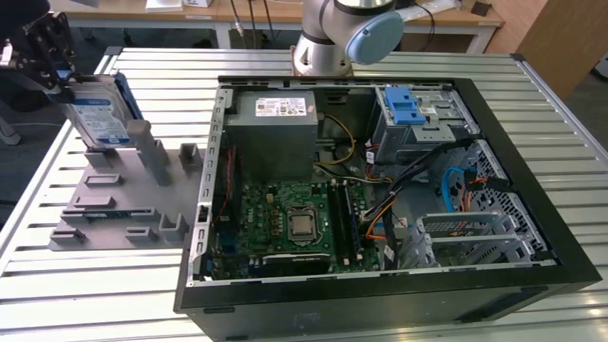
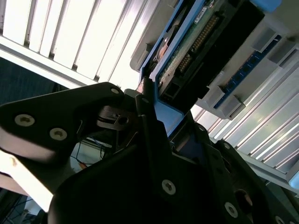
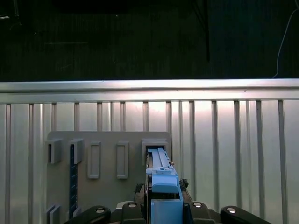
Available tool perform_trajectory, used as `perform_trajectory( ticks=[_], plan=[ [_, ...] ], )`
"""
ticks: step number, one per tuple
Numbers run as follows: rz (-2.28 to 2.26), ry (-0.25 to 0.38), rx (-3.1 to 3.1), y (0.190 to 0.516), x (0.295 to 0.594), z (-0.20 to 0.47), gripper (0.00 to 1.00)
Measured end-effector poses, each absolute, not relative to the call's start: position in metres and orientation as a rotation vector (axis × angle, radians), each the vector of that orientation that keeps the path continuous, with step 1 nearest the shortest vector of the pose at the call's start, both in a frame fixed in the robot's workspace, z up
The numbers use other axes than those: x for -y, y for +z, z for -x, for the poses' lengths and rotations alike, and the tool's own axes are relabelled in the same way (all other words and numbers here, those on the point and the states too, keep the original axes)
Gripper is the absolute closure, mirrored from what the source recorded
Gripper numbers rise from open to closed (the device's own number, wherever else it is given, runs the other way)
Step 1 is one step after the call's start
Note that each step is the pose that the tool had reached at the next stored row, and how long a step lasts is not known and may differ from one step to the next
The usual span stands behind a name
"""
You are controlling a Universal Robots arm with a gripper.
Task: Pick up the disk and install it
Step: 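Pick up the disk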
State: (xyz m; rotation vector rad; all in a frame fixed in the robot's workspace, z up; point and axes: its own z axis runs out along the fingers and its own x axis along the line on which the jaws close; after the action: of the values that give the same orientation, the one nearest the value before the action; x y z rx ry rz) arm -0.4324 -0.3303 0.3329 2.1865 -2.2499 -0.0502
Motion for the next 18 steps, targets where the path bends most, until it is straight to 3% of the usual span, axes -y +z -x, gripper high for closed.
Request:
perform_trajectory(
  ticks=[18],
  plan=[
    [-2.187,-0.052,2.251,0.347,0.33,0.432,0.64]
  ],
)
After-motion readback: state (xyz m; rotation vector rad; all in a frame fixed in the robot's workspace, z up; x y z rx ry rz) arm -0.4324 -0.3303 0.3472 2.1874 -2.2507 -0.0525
